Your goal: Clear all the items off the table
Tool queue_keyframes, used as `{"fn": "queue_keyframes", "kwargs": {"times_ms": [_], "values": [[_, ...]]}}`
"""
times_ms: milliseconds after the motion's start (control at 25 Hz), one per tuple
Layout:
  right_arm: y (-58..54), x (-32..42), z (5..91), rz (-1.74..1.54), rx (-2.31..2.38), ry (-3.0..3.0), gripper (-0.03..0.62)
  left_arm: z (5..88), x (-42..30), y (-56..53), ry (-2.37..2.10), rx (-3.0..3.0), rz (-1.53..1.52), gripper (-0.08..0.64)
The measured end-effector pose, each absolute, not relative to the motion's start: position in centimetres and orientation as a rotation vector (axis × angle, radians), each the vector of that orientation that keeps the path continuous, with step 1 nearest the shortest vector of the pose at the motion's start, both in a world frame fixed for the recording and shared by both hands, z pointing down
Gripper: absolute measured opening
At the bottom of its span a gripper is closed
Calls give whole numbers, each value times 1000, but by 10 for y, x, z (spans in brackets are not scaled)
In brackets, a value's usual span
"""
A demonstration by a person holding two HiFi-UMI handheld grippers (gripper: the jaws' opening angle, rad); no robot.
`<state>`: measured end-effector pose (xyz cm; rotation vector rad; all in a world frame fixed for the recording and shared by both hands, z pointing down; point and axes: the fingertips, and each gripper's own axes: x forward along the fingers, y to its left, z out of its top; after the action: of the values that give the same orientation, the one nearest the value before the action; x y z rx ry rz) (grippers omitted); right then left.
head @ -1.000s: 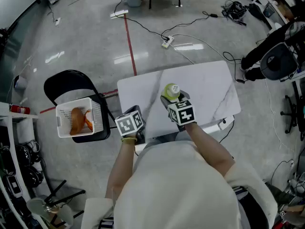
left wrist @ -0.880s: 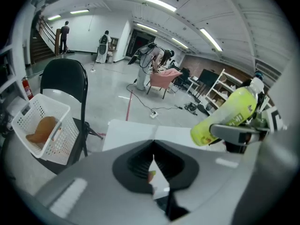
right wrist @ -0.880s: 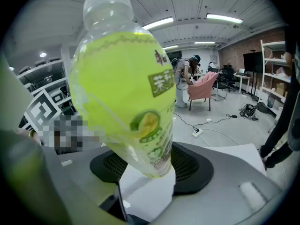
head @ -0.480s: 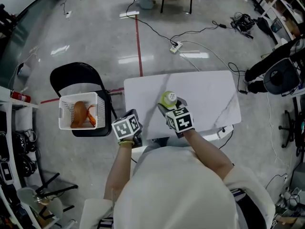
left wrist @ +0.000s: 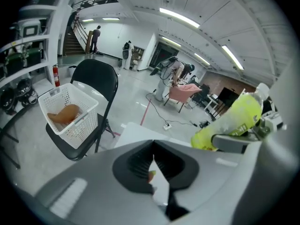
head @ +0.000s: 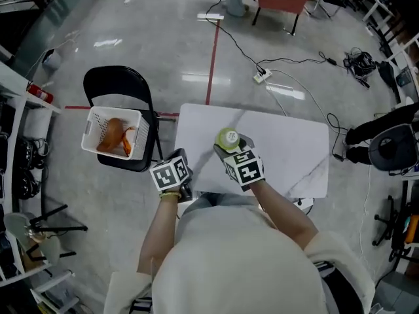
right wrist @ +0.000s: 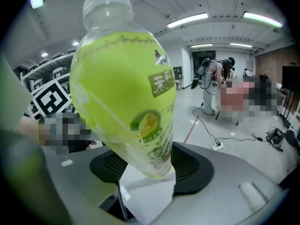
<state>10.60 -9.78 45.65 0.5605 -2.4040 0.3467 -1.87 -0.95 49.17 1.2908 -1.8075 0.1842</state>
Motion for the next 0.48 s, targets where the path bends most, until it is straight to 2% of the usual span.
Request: {"fn": "queue_keyframes", "kwargs": {"times_ms": [480], "values": [[-98,67,458,270,321,-2438,278,487,-40,12,-1940,1126,85,9]]}}
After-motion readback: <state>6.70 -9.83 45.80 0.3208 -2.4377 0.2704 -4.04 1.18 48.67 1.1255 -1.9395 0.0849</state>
